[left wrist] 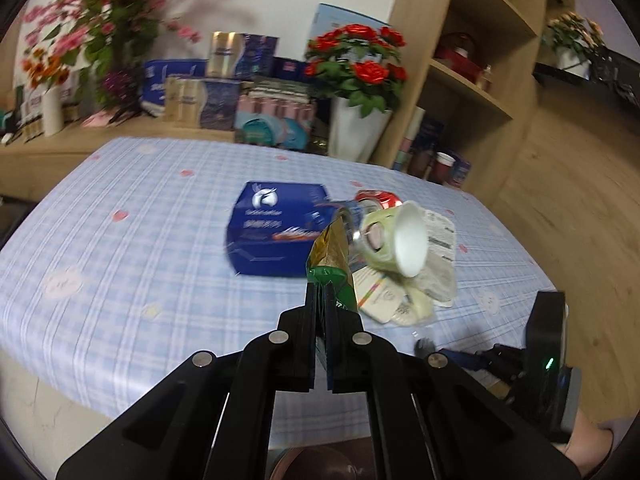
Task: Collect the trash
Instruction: 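Lift the green packet with the left tool while the right tool grasps the wrapped spoon, then carry the green packet over the brown bin and open the left tool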
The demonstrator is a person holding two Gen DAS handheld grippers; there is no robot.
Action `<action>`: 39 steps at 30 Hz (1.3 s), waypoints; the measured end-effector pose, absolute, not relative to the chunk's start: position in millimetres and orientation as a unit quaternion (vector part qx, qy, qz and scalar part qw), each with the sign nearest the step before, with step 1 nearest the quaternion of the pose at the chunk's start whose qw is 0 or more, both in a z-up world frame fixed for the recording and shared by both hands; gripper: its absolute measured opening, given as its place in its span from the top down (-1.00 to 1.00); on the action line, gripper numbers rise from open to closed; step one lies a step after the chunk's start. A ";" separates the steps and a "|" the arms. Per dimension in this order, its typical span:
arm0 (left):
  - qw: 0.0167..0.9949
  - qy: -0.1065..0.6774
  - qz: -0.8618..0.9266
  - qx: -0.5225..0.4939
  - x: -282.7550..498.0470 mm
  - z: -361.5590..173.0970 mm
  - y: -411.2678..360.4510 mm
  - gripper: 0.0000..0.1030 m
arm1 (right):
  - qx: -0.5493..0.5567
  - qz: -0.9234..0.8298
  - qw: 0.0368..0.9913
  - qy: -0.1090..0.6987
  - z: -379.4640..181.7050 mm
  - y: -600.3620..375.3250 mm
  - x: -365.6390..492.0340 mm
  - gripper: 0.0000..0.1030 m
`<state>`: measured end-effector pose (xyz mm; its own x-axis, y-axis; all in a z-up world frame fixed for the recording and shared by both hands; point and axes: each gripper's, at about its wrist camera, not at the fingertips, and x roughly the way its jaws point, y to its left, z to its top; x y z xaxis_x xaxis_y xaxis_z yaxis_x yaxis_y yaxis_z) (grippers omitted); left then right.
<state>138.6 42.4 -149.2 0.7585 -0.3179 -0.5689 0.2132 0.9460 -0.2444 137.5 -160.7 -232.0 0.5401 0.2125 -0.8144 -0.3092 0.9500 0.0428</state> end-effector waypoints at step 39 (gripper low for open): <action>0.904 0.352 -0.230 -0.070 15.3 -161.2 2.8 0.93 | 0.039 0.174 0.926 0.333 -145.2 -206.1 37.1 0.83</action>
